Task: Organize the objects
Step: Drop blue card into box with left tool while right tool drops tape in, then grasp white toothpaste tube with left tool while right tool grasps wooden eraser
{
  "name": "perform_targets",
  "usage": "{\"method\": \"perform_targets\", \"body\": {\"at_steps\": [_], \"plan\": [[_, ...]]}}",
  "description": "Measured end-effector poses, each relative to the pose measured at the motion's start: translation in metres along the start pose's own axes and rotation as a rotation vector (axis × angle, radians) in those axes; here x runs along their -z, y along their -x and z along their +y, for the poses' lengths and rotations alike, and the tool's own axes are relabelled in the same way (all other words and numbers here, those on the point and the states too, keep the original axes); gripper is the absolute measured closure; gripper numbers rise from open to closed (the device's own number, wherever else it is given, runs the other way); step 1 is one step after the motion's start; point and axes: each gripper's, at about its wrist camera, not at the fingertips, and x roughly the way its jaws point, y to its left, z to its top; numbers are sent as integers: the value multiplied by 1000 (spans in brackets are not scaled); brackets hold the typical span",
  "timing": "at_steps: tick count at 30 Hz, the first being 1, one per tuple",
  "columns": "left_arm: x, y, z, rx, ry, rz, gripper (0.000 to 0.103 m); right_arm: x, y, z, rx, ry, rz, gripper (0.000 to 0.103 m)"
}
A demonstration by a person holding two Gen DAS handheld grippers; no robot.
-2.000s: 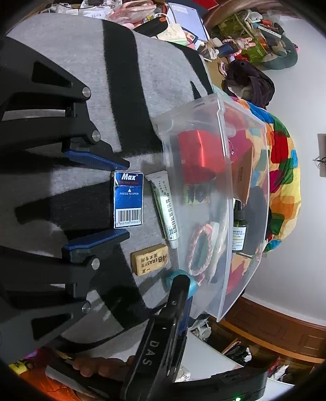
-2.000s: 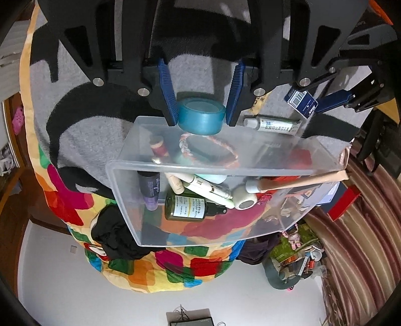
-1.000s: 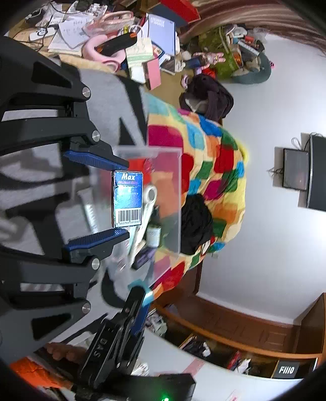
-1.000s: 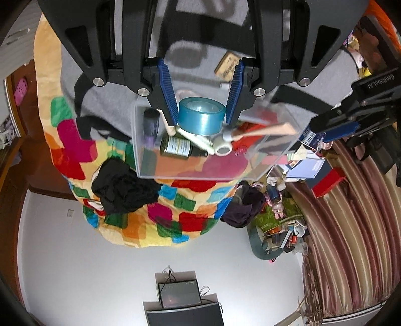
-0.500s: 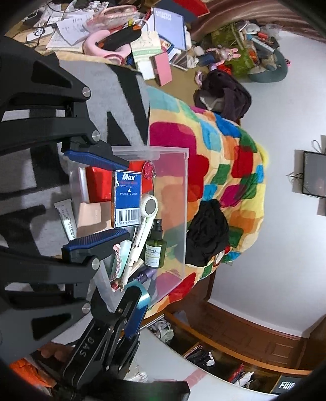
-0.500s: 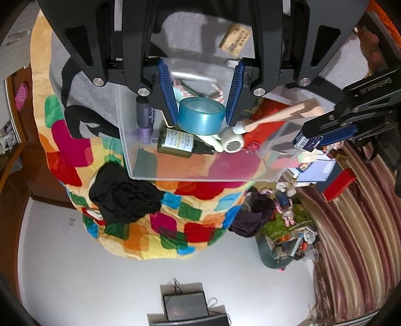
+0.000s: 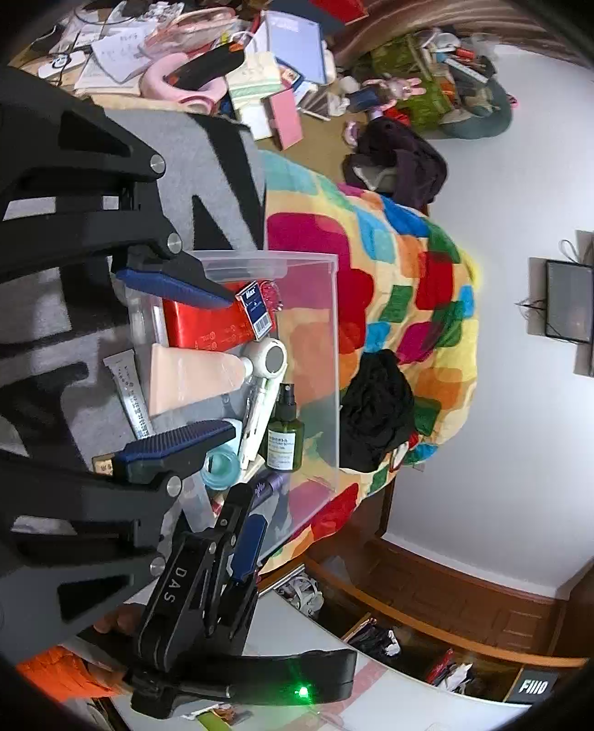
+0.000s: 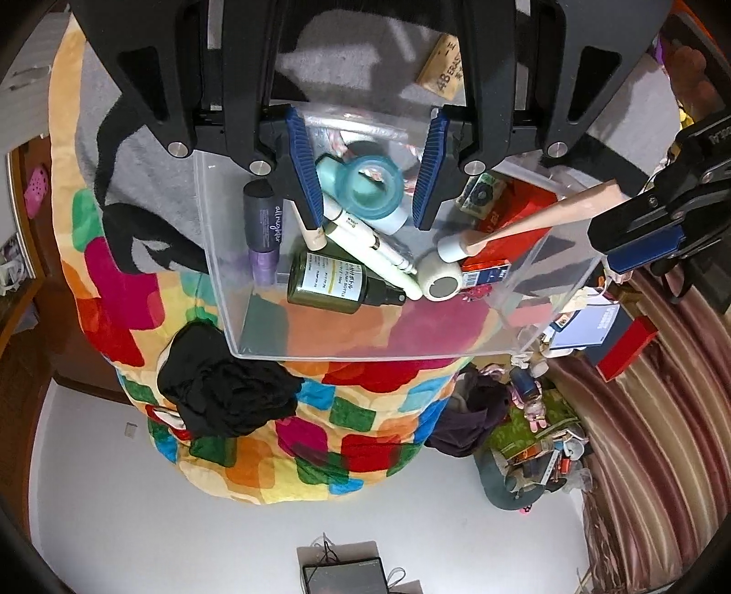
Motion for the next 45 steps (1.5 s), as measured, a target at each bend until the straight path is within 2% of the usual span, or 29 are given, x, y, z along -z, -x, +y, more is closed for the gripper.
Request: {"method": "perform_targets", "body": {"at_steps": [8,12,14,20,27,28,30,33,43,45], "plan": [[7,33,-9,5,-26,-74,38,8,33,7,-45,12,-42,64],[14,45,-11,3,-41,-86,32,20,46,14,-61,31,-57,50],[21,48,-11,0,-48,-84,30,29,47,18,-66,39,-49,50],[48,43,-8,-9,-56,-28,27,56,25,32,-72,77,38,50],[78,3,8,-38,-26,113,27,74,-8,42,-96,112,139,52],[79,-3,7,-45,-33,123,28,76,-11,43,-92,122,145,55],[81,-11,3,-43,-56,132,36,78,-13,44,-91,139,159,71],[79,-25,-8,-32,-108,148,42,80,-10,40,-94,144,149,77],[66,-69,-31,-33,-201,236,45,86,7,3,-81,59,111,78],[67,-72,-35,-14,-207,249,54,87,12,-4,-79,42,100,78]]}}
